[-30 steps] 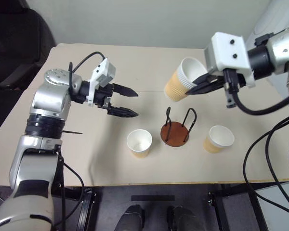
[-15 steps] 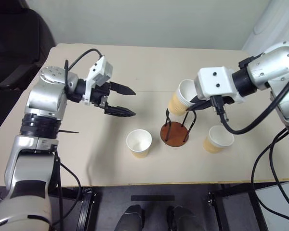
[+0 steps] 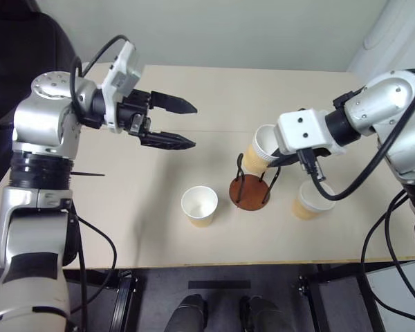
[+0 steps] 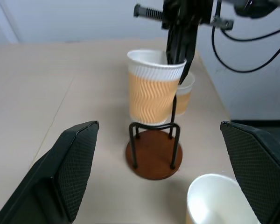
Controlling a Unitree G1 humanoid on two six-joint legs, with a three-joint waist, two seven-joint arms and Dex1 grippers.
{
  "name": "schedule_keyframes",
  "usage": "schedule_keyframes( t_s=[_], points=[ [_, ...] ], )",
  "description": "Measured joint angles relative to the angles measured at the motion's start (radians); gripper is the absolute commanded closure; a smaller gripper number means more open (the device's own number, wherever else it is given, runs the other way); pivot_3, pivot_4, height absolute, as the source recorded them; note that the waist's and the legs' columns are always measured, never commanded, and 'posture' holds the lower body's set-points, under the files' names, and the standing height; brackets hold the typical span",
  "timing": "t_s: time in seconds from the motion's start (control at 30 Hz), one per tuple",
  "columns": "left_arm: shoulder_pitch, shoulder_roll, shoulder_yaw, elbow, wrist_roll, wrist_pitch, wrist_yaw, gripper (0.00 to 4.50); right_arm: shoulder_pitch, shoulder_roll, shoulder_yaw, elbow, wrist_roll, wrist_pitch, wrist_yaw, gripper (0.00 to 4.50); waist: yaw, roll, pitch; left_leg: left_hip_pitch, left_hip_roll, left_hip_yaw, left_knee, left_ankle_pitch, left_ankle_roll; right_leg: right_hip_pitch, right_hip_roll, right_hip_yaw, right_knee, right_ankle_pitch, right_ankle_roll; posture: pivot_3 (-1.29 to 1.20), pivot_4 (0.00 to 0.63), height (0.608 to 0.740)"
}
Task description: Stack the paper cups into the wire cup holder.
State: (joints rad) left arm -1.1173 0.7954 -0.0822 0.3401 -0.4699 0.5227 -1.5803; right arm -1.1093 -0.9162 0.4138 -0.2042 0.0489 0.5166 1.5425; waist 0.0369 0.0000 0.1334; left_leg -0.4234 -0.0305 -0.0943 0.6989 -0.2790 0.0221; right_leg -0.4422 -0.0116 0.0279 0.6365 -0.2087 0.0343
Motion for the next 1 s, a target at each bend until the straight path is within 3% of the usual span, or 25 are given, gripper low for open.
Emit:
schedule_keyframes(
  t_s=[0.27,0.37,0.53,0.67,0.87,0.93,1.0],
  points=[
    [0.0,0.0,0.002,-0.015,-0.025,0.024,0.0,0.0,0.043,-0.005,0.002,-0.003,-0.016,-0.016,0.016,4.48,0.0,0.0,0.0,0.0,0.0,0.0,0.0,0.0,0.0,0.0,0.0,0.0,0.0,0.0,0.0,0.0,0.15,0.74],
    [0.0,0.0,0.002,-0.015,-0.026,0.024,0.001,0.0,0.045,-0.004,0.003,-0.005,-0.026,-0.024,0.015,3.99,-0.001,0.0,0.0,0.0,0.0,0.0,0.0,0.0,0.0,0.0,0.0,0.0,0.0,0.0,0.0,0.0,0.15,0.74],
    [0.001,-0.002,0.002,-0.02,-0.027,0.025,0.001,0.0,0.045,0.04,0.002,-0.01,-0.022,0.012,-0.014,2.34,-0.003,0.0,0.0,0.0,0.0,0.0,0.0,0.0,0.0,0.0,0.0,0.0,0.0,0.0,0.0,0.0,0.15,0.74],
    [0.001,-0.003,0.002,-0.026,-0.028,0.025,0.002,0.0,0.042,0.093,-0.036,-0.011,0.01,0.089,-0.083,2.34,-0.003,0.0,0.0,0.0,0.0,0.0,0.001,0.0,0.0,0.0,0.0,0.0,0.0,0.0,0.0,0.0,0.15,0.74],
    [0.015,-0.009,0.006,-0.035,-0.032,0.025,0.011,0.0,0.008,0.106,-0.204,-0.054,0.12,0.314,-0.19,2.34,-0.002,0.0,0.0,-0.001,0.0,0.0,0.0,0.0,0.0,0.0,0.0,0.0,-0.001,0.0,0.0,0.0,0.15,0.74],
    [0.023,-0.012,0.012,-0.042,-0.037,0.024,0.012,0.0,0.011,0.067,-0.264,-0.107,0.189,0.428,-0.193,2.34,0.0,0.0,0.0,-0.001,-0.001,0.0,0.0,0.0,0.0,0.0,0.0,0.0,-0.003,0.0,0.0,0.0,0.15,0.74],
    [0.03,-0.026,0.025,-0.045,-0.045,0.021,0.017,0.0,0.076,-0.047,-0.335,-0.212,0.263,0.528,-0.183,2.34,0.008,0.0,0.0,-0.002,-0.001,-0.001,0.0,0.0,0.0,0.002,0.0,-0.001,-0.006,0.0,0.0,0.0,0.15,0.74]
  ],
)
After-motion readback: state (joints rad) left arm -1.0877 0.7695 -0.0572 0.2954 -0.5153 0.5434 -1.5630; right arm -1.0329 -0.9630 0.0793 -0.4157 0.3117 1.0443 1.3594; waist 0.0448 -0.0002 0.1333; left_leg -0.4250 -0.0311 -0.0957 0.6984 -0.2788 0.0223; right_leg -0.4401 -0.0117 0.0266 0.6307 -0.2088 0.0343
